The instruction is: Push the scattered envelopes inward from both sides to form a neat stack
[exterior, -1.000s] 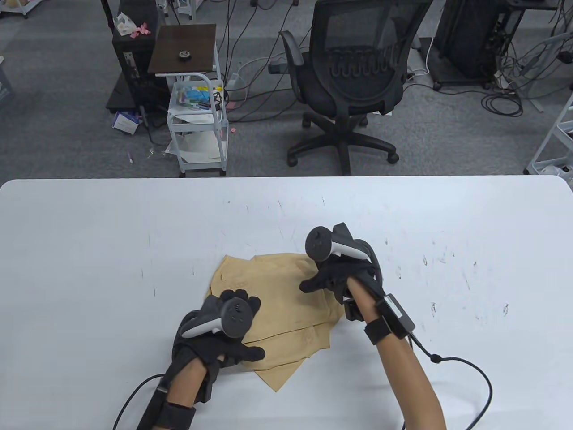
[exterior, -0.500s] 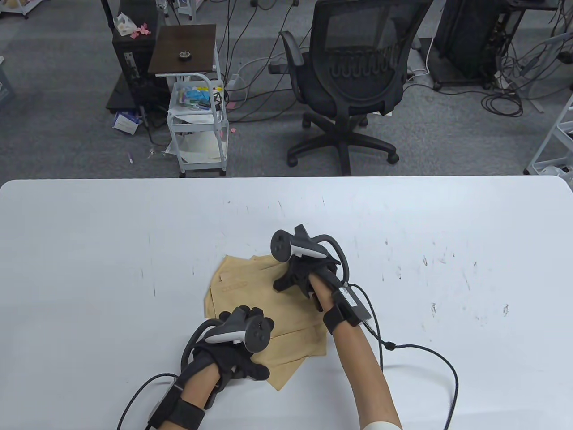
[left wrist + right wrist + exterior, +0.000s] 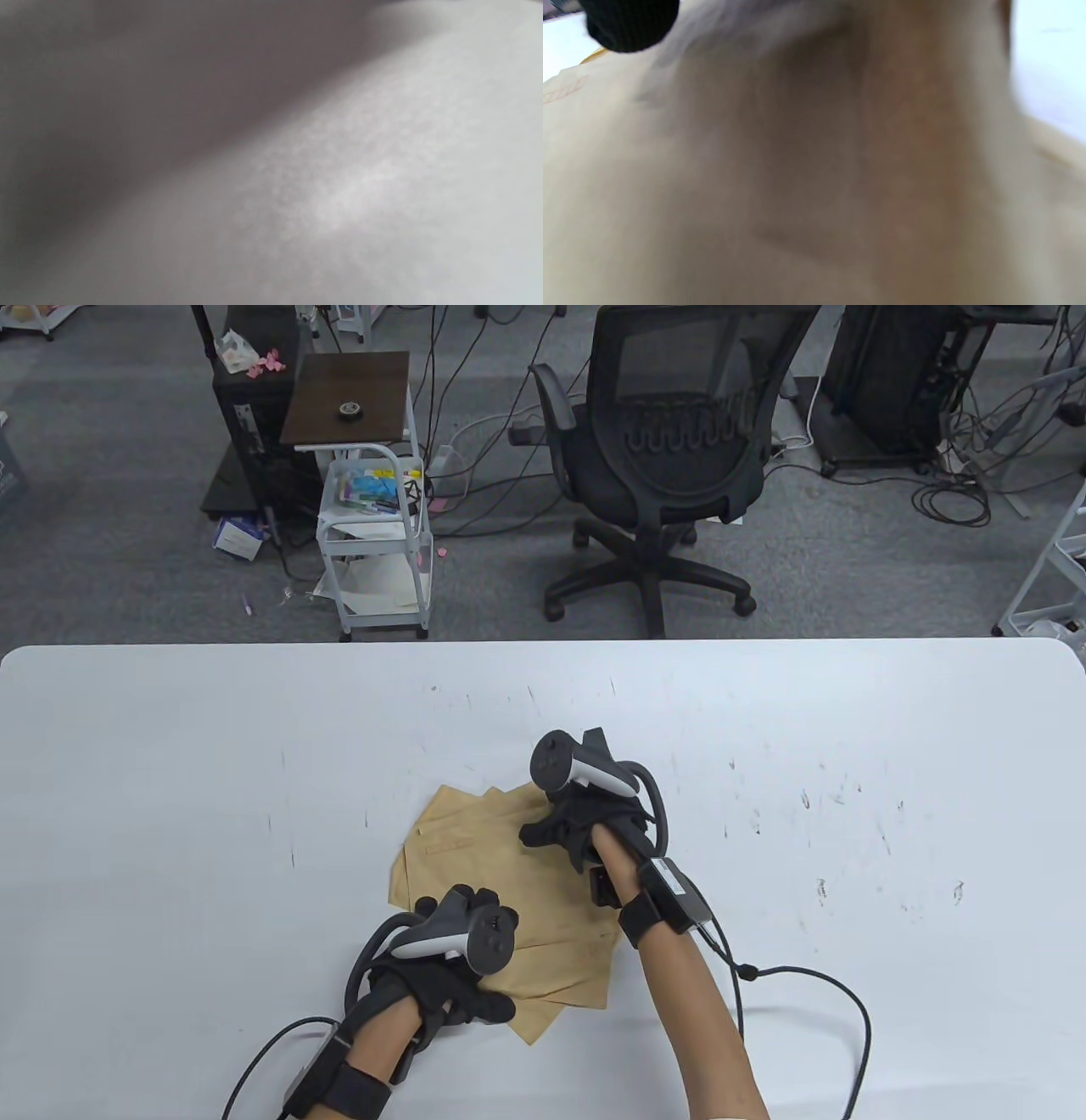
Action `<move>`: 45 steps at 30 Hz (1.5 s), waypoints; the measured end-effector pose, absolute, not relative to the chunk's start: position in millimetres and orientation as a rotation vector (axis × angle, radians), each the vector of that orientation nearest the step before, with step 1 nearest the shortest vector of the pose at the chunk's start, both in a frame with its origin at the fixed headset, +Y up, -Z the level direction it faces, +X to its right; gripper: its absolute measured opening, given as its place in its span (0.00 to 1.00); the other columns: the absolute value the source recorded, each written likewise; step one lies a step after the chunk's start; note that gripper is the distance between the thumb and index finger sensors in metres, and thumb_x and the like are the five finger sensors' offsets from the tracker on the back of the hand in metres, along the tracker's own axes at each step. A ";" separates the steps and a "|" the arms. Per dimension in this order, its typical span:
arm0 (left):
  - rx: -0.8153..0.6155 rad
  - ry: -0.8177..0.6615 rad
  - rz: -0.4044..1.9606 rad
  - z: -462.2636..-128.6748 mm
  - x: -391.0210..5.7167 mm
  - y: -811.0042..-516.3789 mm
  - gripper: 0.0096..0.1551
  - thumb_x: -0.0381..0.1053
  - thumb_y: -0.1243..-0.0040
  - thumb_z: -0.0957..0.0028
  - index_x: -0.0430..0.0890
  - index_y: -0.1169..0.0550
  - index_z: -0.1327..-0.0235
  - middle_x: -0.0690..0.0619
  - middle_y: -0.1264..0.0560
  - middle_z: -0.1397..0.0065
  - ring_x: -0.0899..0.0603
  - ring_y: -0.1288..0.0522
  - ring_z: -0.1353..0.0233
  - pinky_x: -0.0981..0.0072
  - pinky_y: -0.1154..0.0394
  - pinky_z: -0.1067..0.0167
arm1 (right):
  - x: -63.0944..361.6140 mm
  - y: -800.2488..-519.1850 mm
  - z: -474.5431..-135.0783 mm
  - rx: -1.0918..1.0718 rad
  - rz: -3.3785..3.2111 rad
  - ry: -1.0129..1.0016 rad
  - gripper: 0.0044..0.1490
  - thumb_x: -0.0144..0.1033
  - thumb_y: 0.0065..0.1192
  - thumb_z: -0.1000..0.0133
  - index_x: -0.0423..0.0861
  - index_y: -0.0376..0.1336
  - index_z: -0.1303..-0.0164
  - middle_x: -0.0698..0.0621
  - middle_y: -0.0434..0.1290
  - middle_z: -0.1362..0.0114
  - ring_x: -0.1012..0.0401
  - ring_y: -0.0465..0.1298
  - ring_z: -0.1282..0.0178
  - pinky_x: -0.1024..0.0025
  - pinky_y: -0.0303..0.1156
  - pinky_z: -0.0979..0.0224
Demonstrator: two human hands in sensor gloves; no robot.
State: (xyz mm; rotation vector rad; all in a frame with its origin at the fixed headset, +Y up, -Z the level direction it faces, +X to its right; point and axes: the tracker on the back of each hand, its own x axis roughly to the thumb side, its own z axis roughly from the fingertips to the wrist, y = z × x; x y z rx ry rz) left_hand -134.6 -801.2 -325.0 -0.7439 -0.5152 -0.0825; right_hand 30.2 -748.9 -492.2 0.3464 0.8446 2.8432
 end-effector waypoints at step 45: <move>-0.245 -0.586 1.734 -347.9 -235.6 -754.1 0.72 0.73 0.45 0.53 0.47 0.79 0.31 0.38 0.79 0.22 0.25 0.75 0.20 0.21 0.67 0.28 | 128.4 -676.0 -428.7 0.698 1.529 -0.006 0.24 0.46 0.70 0.49 0.55 0.66 0.44 0.56 0.81 0.43 0.53 0.82 0.45 0.36 0.68 0.31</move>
